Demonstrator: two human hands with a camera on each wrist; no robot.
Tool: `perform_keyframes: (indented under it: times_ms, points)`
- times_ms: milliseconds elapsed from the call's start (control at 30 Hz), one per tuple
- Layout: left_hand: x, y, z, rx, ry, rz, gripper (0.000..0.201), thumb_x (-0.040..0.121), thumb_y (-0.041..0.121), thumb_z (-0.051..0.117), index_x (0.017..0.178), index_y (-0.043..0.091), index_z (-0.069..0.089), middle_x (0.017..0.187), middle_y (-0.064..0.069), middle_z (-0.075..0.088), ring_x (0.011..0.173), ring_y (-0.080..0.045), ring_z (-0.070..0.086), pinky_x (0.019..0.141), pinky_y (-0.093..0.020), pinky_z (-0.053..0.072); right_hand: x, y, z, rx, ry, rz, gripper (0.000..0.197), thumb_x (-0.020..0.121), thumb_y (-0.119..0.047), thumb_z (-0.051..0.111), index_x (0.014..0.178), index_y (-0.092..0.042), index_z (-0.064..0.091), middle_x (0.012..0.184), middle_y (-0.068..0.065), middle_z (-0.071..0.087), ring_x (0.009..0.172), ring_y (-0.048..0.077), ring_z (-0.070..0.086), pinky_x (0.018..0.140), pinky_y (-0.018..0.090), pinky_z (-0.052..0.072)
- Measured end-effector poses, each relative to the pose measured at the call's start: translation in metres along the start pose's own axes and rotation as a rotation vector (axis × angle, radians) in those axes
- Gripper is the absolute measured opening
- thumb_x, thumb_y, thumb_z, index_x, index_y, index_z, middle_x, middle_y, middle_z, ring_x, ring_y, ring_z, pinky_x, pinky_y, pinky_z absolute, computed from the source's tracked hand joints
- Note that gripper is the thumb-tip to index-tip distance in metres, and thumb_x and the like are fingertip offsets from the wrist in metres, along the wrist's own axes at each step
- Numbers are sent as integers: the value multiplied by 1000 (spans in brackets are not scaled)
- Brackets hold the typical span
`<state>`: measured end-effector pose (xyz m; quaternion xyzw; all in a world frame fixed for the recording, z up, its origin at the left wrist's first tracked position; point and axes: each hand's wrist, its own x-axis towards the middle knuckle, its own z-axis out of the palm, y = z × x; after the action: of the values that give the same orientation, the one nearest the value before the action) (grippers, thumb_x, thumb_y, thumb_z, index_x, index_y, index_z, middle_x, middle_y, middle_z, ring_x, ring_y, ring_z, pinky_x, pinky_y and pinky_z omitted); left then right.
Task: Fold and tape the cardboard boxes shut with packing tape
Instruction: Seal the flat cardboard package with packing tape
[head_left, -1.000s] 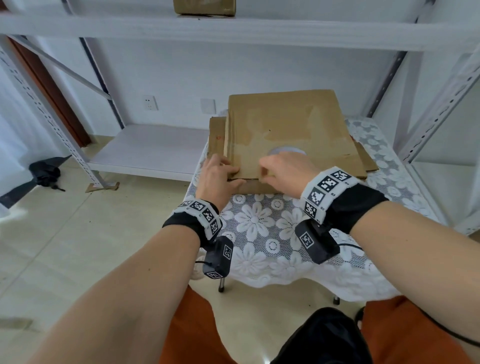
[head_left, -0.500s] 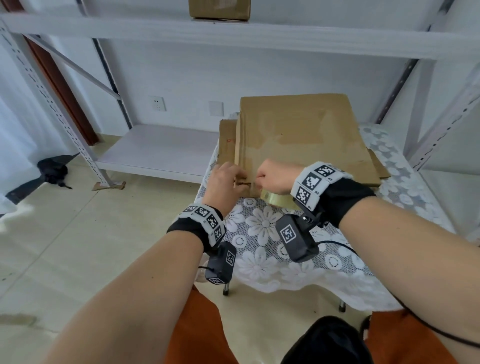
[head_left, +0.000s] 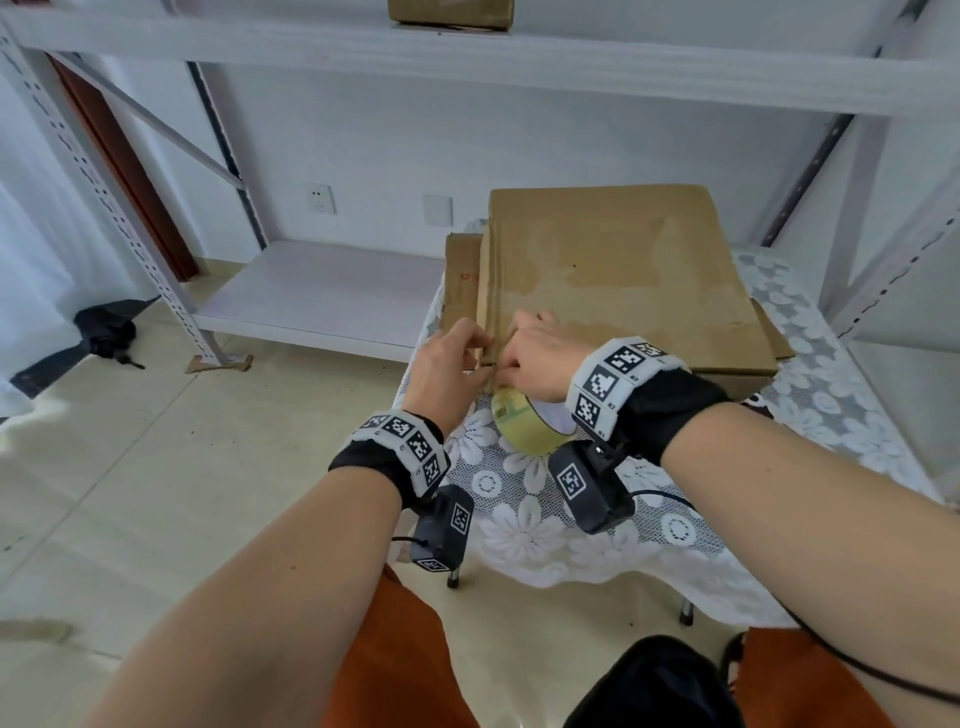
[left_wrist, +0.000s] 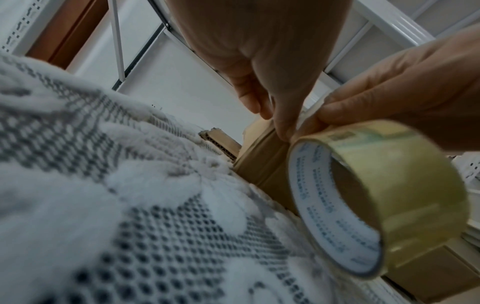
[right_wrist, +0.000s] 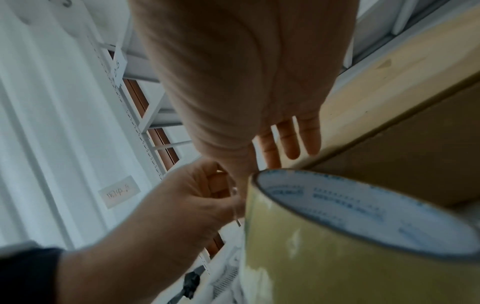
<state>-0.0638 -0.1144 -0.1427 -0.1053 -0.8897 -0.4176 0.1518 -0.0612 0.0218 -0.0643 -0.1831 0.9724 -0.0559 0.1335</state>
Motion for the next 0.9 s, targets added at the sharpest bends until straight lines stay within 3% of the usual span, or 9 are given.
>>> perform_keyframes:
  times_ms: [167,333,433,600,667,767,833,900]
  points:
    - [0,0,-4,-12,1,-27,20,79,7,73,97,12,63,92,3,70,68,-16,61,70,-31,55,7,7,8,-24,53,-103,30,94,-41,51,103,-20,71,133,-3,40,123,19,30,102,38,33]
    - [-2,1,-2,-123,-14,-115,24,79,8,76,97,16,62,100,10,66,64,-6,60,70,-14,52,15,14,9,47,38,-127,25,95,-36,51,94,-23,72,132,-5,42,123,18,33,104,39,32]
    - [-4,3,-2,-229,-30,-187,28,81,4,73,103,19,63,110,8,67,68,-15,64,72,-20,56,17,14,7,1,42,-121,29,97,-38,48,103,-22,71,132,-4,42,123,19,32,99,36,32]
    - [-12,4,-4,-434,-123,-233,41,82,-5,58,116,18,58,124,3,63,84,-9,62,73,-20,54,23,16,11,-11,38,-93,30,98,-36,44,104,-21,69,131,-2,40,122,20,32,101,40,34]
    - [-14,6,-4,-476,-119,-260,38,81,-3,65,112,18,59,123,1,64,75,-13,64,76,-30,58,23,15,11,9,36,-74,26,97,-36,43,99,-26,67,129,-3,41,121,20,33,101,41,34]
    - [-13,6,-1,-420,-41,-282,24,79,3,73,97,16,63,110,-3,71,79,-24,71,80,-35,59,21,16,11,-16,24,-73,29,99,-35,39,97,-28,67,132,-3,40,122,20,32,101,41,33]
    - [-12,8,1,-392,-5,-291,18,79,1,74,89,13,64,108,-3,72,79,-27,71,77,-32,60,18,16,10,-26,25,-83,30,99,-32,37,95,-29,66,135,-3,39,124,20,31,100,38,31]
    - [-11,10,3,-368,11,-280,13,79,-2,73,84,8,65,114,3,70,73,-17,68,72,-21,58,16,16,9,-10,21,-86,30,97,-31,36,89,-30,65,137,-3,39,125,20,31,99,37,28]
